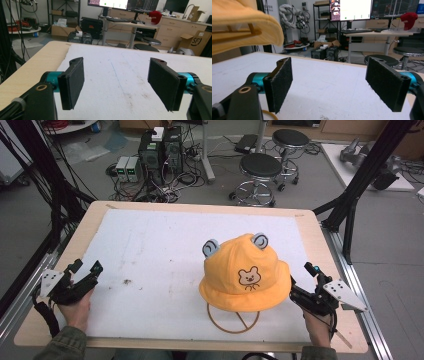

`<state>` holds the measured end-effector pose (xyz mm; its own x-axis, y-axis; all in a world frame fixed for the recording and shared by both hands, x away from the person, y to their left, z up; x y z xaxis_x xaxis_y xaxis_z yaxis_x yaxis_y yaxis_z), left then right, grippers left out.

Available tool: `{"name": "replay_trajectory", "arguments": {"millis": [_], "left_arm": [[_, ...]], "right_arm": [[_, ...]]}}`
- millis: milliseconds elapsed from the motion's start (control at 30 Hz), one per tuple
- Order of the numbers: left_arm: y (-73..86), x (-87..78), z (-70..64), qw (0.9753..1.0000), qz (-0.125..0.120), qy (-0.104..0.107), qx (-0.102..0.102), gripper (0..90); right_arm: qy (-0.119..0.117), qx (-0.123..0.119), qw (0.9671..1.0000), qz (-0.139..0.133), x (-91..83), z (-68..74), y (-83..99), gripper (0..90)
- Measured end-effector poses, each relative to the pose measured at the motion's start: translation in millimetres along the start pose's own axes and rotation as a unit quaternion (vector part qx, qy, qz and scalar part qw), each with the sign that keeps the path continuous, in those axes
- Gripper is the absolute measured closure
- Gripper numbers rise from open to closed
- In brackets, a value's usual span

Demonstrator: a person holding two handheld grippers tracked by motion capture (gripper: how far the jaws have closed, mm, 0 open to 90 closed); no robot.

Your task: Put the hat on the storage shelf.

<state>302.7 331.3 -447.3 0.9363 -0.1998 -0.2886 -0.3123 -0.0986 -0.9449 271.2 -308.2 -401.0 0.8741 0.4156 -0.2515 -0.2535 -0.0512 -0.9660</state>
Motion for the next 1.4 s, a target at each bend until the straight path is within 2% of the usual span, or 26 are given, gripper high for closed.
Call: {"name": "replay_trajectory", "arguments": {"millis": [167, 367, 567, 700, 800, 867, 967, 1400], "left_arm": [[0.0, -0.1, 0.2, 1.0000, -0.001, 0.000, -0.001, 29.7], [-0.1, -0.5, 0.9, 1.0000, -0.001, -0.001, -0.003, 29.7], [0.3, -0.6, 0.7, 1.0000, 0.000, -0.002, 0.000, 29.7], [0.3, -1.2, 1.0, 1.0000, 0.000, -0.003, 0.000, 29.7], [0.5, -1.8, 1.4, 1.0000, 0.000, -0.004, -0.001, 29.7], [0.6, -2.1, 1.2, 1.0000, 0.001, -0.004, 0.000, 29.7], [0.5, -2.3, 1.3, 1.0000, 0.000, -0.004, 0.000, 29.7], [0.7, -2.2, 1.7, 1.0000, 0.002, -0.004, -0.001, 29.7]], "right_arm": [[0.043, 0.004, 0.9991, 0.006, 7.1, 3.2, 6.5, 20.9], [0.094, 0.020, 0.9953, 0.013, 12.1, 3.5, 15.4, 20.9], [0.138, 0.042, 0.9889, 0.033, 17.3, 5.5, 19.3, 21.0], [0.164, 0.049, 0.9847, 0.032, 18.7, 6.9, 21.0, 21.0], [0.180, 0.065, 0.9810, 0.029, 18.3, 5.4, 22.4, 21.0], [0.187, 0.076, 0.9790, 0.030, 18.0, 4.1, 24.0, 21.0], [0.190, 0.077, 0.9784, 0.029, 17.8, 3.7, 25.4, 21.0], [0.183, 0.069, 0.9802, 0.034, 20.0, 6.2, 27.0, 21.1]]}}
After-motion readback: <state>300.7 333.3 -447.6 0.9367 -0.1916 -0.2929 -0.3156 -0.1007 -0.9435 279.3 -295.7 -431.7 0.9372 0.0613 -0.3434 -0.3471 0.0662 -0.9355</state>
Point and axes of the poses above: each handheld gripper's, and its own axes: x roughly forward along the jaws, y roughly out of its underside, z roughly to its left, the point moved 3 cm from there along x, roughly forward along the jaws, and after that the axes turned 13 degrees about z, right-handed, at the moved point
